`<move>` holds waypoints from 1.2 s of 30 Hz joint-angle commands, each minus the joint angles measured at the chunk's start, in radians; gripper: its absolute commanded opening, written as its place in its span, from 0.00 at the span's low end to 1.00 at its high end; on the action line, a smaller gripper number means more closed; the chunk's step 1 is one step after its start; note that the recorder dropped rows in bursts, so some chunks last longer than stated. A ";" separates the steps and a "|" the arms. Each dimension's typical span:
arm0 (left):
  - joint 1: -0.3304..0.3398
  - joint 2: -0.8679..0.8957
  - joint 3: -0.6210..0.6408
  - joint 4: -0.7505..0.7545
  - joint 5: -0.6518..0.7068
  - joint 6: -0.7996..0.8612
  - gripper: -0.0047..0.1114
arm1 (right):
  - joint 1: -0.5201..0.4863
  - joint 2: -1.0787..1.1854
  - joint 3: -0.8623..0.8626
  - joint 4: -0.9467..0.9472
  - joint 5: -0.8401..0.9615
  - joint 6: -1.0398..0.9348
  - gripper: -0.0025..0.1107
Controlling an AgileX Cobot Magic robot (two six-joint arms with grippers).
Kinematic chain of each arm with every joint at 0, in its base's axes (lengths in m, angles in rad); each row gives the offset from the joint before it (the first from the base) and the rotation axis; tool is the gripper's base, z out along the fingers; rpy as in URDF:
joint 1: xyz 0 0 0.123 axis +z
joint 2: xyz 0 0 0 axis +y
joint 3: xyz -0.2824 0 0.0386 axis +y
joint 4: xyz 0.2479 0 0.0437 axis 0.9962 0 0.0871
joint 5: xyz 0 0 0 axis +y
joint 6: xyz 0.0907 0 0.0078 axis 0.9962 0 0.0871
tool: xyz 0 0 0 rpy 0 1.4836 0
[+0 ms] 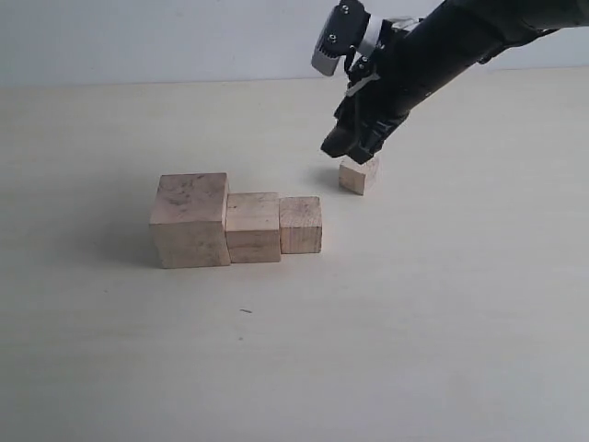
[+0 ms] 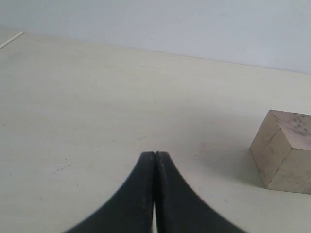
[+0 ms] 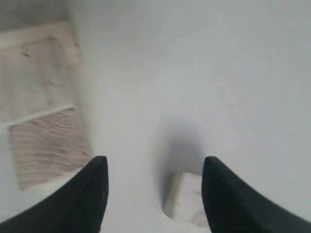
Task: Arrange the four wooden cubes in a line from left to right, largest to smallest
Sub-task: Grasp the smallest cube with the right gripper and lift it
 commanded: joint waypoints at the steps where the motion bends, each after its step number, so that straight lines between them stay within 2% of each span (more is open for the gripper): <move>1: -0.006 -0.004 0.003 -0.005 -0.005 0.000 0.04 | -0.002 0.007 0.000 -0.216 -0.083 0.295 0.48; 2: -0.006 -0.004 0.003 -0.005 -0.005 0.000 0.04 | -0.002 0.017 0.000 -0.224 -0.084 0.306 0.48; 8: -0.006 -0.004 0.003 -0.005 -0.005 0.000 0.04 | -0.002 0.076 0.000 -0.272 -0.089 0.394 0.66; 32: -0.006 -0.004 0.003 -0.005 -0.005 0.000 0.04 | -0.012 0.204 0.000 -0.266 -0.200 0.420 0.63; 34: -0.006 -0.004 0.003 -0.005 -0.005 0.000 0.04 | -0.012 0.207 0.000 -0.266 -0.200 0.420 0.60; 36: -0.006 -0.004 0.003 -0.005 -0.005 0.000 0.04 | -0.012 0.207 0.000 -0.266 -0.200 0.420 0.50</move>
